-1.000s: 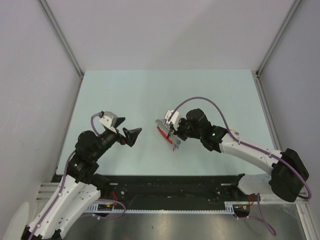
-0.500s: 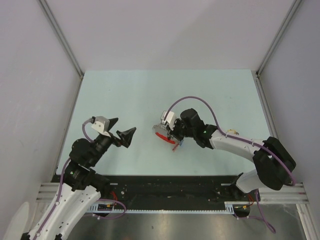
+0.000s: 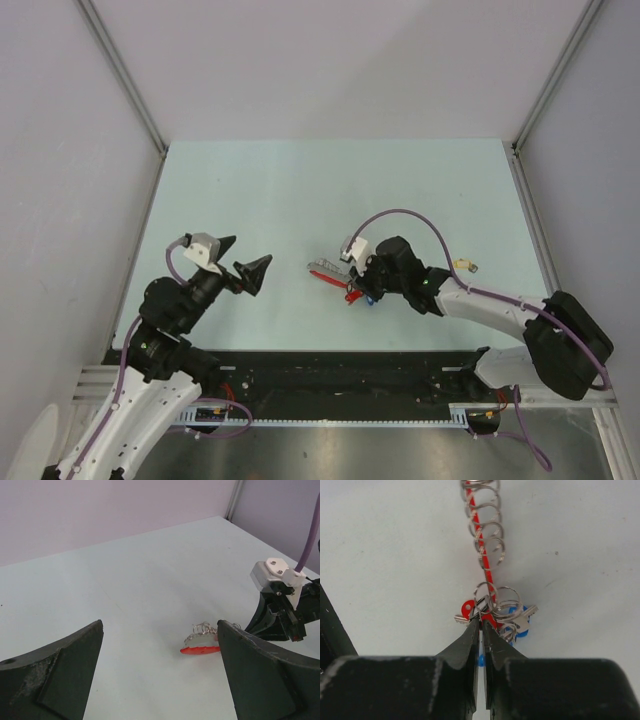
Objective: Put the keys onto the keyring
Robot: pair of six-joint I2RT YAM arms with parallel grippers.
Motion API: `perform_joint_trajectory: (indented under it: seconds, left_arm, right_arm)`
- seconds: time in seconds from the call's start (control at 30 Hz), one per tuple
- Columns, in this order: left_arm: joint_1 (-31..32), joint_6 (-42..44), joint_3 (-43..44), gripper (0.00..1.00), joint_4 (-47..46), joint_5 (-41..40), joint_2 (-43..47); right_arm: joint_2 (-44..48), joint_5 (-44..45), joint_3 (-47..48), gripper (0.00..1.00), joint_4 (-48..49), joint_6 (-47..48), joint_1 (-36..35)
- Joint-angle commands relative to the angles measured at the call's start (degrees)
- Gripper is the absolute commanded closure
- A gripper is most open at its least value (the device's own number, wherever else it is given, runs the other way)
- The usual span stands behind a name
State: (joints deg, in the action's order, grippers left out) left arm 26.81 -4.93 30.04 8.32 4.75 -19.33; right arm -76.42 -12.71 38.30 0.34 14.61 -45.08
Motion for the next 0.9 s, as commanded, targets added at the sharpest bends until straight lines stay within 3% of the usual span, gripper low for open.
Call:
perform_joint_trajectory:
  seconds: [0.0, 0.2, 0.4, 0.57, 0.7, 0.87]
  left_arm:
    - [-0.4, 1.2, 0.5, 0.0, 0.3, 0.4, 1.2]
    - [-0.4, 0.3, 0.1, 0.0, 0.7, 0.2, 2.9]
    - [-0.4, 0.5, 0.3, 0.0, 1.1, 0.0, 4.1]
    - [-0.4, 0.4, 0.5, 0.0, 1.7, 0.5, 3.8]
    - [-0.4, 0.5, 0.7, 0.0, 2.1, 0.4, 3.9]
    - [-0.4, 0.6, 0.6, 0.0, 2.4, -0.5, 4.1]
  right_arm:
    - [5.8, 4.1, -1.8, 0.87, -1.8, -4.3, 0.1]
    - [12.3, 8.7, -3.1, 0.63, -3.3, -12.4, -0.1]
    - [18.9, 7.6, -1.8, 0.38, -6.0, -22.2, -0.3]
    - [16.1, 5.9, 3.2, 0.35, -11.1, -26.7, -2.5]
    - [9.7, 11.2, 6.7, 0.35, -14.9, -31.9, -10.0]
    - [1.2, 11.8, 7.1, 0.38, -13.2, -38.1, -15.7]
